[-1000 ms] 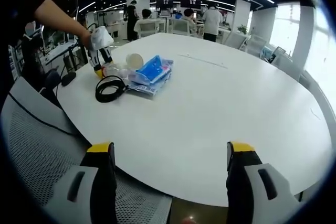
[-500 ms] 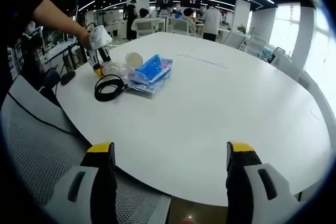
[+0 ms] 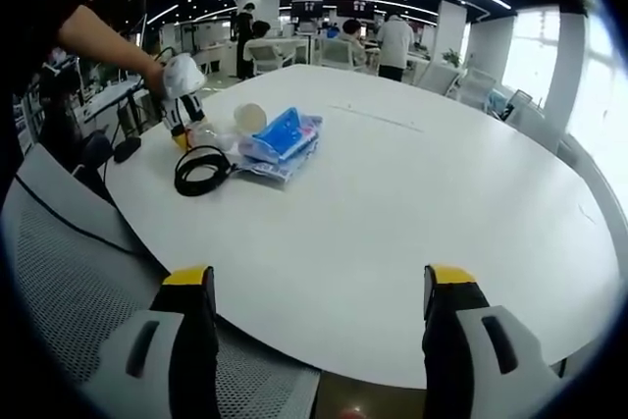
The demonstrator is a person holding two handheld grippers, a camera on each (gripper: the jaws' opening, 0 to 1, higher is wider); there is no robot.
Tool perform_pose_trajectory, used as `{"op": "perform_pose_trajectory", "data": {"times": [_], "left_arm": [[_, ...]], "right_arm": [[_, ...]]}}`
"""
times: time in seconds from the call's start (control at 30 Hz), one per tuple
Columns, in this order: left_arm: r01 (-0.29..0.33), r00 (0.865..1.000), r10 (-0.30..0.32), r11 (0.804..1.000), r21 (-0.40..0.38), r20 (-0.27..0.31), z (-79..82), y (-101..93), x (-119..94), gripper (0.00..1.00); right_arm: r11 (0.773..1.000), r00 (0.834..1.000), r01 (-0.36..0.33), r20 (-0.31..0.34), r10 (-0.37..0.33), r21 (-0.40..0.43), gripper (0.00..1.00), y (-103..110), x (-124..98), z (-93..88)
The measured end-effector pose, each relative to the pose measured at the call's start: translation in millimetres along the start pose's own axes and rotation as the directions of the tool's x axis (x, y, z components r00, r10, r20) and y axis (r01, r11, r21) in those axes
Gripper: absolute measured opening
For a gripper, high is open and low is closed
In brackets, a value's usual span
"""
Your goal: Arrange the tabletop items into an orderly group along one side of the table until the central work area is clear of visible clutter.
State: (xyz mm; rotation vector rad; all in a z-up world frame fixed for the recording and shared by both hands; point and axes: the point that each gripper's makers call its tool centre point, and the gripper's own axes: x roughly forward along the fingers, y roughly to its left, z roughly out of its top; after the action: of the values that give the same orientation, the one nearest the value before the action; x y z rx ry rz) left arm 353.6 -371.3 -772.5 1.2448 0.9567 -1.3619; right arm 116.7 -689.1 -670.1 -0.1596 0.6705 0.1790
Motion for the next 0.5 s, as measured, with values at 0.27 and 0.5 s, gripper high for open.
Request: {"op": "perform_pose_trajectory", "data": {"times": [0.27, 0.5], "left_arm": [[-0.018, 1.000, 0.019, 1.000, -0.006, 0.019, -4.6, -9.6, -8.2, 0.30], [-0.046, 0.997, 0.047, 0.999, -0.021, 0.055, 2.2, -10.3, -21.8, 0.31]], "right_arm": [[1.000, 1.000, -0.011, 0.011, 0.011, -0.005, 0.87, 3.1, 0.1, 2.1], [1.000, 1.000, -0.015, 0.020, 0.015, -0.016, 0.87, 4.2, -0.3, 4.3]]}}
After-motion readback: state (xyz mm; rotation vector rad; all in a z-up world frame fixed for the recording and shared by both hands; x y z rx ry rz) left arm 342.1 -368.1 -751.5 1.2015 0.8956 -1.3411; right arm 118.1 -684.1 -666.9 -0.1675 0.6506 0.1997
